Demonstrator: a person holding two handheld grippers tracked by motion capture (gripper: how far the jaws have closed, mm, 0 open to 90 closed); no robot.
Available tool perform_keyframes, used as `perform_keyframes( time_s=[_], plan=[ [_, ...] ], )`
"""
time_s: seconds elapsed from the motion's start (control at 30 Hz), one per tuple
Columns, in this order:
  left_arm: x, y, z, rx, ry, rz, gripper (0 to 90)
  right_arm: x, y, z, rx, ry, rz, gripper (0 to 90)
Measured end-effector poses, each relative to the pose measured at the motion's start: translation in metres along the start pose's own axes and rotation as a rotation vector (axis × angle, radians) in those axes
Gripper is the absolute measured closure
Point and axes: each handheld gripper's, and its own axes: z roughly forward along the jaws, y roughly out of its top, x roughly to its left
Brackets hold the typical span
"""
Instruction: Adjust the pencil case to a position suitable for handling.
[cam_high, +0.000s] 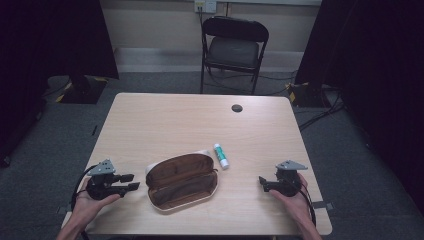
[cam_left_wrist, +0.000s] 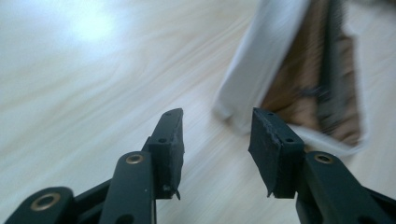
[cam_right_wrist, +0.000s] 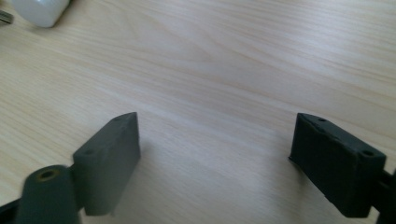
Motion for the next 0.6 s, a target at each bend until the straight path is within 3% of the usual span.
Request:
perform_keyframes(
  time_s=[0.1, 0.2, 0.3, 0.47, 0.6],
  plan=[
    [0.006, -0.005, 0.008, 0.049, 0.046, -0.013, 47.4, 0.007, 0.002, 0.0, 0.005, 0.023, -0.014, 21.2],
    [0.008, -0.007, 0.015, 0.082, 0.074, 0.009, 45.1, 0.013, 0.006, 0.0, 0.006, 0.072, -0.007, 28.0],
    [0.008, -0.007, 0.017, 0.088, 0.097, 0.022, 40.1, 0.021, 0.012, -0.001, 0.014, 0.114, -0.012, 33.8],
    [0.008, -0.008, 0.022, 0.105, 0.185, 0.031, 20.7, 0.03, 0.024, -0.001, 0.015, 0.171, -0.051, 39.6],
    [0.012, -0.01, 0.024, 0.086, 0.196, 0.026, 15.3, 0.034, 0.032, 0.003, 0.027, 0.198, -0.069, 44.2]
  ],
)
